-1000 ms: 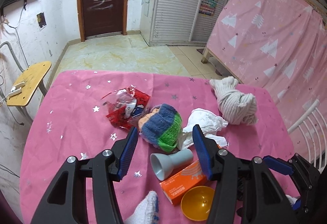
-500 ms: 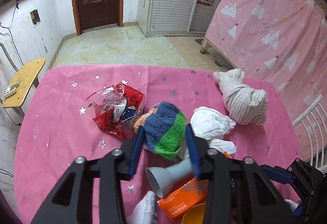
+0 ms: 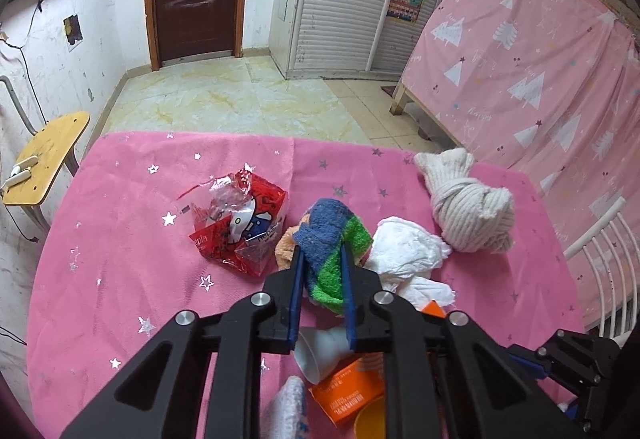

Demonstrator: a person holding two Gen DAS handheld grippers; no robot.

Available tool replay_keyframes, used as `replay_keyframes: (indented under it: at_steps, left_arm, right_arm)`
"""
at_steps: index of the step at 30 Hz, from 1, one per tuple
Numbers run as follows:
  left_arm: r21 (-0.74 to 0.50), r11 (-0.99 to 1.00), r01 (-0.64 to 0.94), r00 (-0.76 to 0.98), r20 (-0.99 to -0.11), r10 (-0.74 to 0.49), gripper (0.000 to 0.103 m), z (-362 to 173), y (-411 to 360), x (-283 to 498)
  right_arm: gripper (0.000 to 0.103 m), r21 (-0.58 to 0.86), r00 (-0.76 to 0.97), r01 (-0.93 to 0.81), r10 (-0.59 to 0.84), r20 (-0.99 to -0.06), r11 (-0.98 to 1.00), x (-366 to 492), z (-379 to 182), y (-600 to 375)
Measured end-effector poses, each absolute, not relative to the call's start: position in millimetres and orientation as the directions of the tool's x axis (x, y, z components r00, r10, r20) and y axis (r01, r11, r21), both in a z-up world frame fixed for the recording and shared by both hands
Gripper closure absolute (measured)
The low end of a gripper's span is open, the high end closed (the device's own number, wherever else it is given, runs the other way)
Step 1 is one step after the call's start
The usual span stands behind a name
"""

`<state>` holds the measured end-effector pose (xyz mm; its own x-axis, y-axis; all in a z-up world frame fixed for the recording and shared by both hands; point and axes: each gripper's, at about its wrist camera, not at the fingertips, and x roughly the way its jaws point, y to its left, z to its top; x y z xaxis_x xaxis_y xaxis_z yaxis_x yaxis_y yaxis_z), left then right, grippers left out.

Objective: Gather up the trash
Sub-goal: 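Carry the knit ball and black bag to the yellow bucket and release both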

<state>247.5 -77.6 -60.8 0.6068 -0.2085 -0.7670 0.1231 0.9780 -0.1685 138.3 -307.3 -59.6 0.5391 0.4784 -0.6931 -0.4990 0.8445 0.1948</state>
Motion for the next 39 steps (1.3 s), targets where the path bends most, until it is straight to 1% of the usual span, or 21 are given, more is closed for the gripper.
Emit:
replay_keyframes:
  at_steps: [18,31,39]
  left_arm:
    - [-0.146,0.976,0.161,0.681,-0.699,-0.217,0.094,-9,-88,207]
    - [-0.120,0.962,0.244,0.692,-0.674,-0.259,0.094,13,-136,182]
    - [-0.105,0.947,0.304,0.685,-0.666,-0.294,0.094,21,-169,170]
  right_arm:
    - [0.075,0.212,0.619,-0.443,0.468,-0.631,0.871,118,-42,-339]
    - [0.075,0.242,0.688,-0.360,0.432,-0.583,0.901,109,-33,-394]
    - [0.075,0.276,0.747,-0.253,0.368,-0.554,0.927,105,-34,-453]
